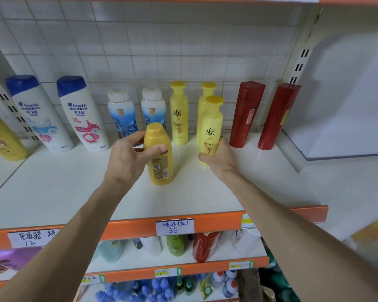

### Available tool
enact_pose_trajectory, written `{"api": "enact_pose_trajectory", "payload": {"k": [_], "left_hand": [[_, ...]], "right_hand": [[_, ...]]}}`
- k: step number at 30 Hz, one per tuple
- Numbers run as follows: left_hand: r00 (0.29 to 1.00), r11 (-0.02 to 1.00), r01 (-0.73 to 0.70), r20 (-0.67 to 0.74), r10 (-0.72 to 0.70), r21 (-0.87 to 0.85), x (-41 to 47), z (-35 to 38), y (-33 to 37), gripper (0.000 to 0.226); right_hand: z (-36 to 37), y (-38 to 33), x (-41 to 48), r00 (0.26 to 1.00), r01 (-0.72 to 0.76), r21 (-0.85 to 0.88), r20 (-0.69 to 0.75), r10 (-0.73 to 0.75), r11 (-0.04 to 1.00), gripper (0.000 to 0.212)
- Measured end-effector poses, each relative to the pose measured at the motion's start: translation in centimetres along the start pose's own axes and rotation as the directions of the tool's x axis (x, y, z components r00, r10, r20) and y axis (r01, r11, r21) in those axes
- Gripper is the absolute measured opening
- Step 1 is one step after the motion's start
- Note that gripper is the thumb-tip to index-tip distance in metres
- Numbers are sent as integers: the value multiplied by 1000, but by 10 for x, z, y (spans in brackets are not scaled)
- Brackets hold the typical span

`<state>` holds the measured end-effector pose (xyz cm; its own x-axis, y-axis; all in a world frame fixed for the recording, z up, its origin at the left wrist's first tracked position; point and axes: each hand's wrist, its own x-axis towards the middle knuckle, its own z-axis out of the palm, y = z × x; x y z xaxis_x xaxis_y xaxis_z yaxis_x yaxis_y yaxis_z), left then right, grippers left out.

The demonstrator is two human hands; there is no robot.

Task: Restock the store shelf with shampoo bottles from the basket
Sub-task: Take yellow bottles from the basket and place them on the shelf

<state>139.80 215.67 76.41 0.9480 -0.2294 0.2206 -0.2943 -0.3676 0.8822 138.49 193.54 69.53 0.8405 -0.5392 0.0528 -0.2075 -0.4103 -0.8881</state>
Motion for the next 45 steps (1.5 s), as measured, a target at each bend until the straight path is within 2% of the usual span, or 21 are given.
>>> {"api": "enact_pose_trajectory", "payload": {"k": [17, 22, 28, 42, 45], "left_hand": [[1000, 1000, 4, -10, -4, -2, 1, 2, -3, 49], [1000, 1000, 9, -5, -9, -15, 0, 1, -3, 45], [1000, 1000, 9, -6, -9, -18, 0, 1, -2, 45], [1000, 1000, 9, 17, -9, -15, 1, -2, -1, 47], [998, 1000, 12, 59, -12, 2, 3, -4, -1, 49]], "right_hand": [[3, -1, 5, 1000, -19, 30, 17, 19, 999, 47], [4, -1, 10, 999, -15, 53, 35, 14, 998, 45], [9, -4, 14, 1000, -15, 24, 1, 15, 1000, 46], [5, -5, 12, 1000, -21, 5, 22, 21, 1000, 42], [6, -4, 12, 999, -39, -23, 35, 40, 999, 55]]}}
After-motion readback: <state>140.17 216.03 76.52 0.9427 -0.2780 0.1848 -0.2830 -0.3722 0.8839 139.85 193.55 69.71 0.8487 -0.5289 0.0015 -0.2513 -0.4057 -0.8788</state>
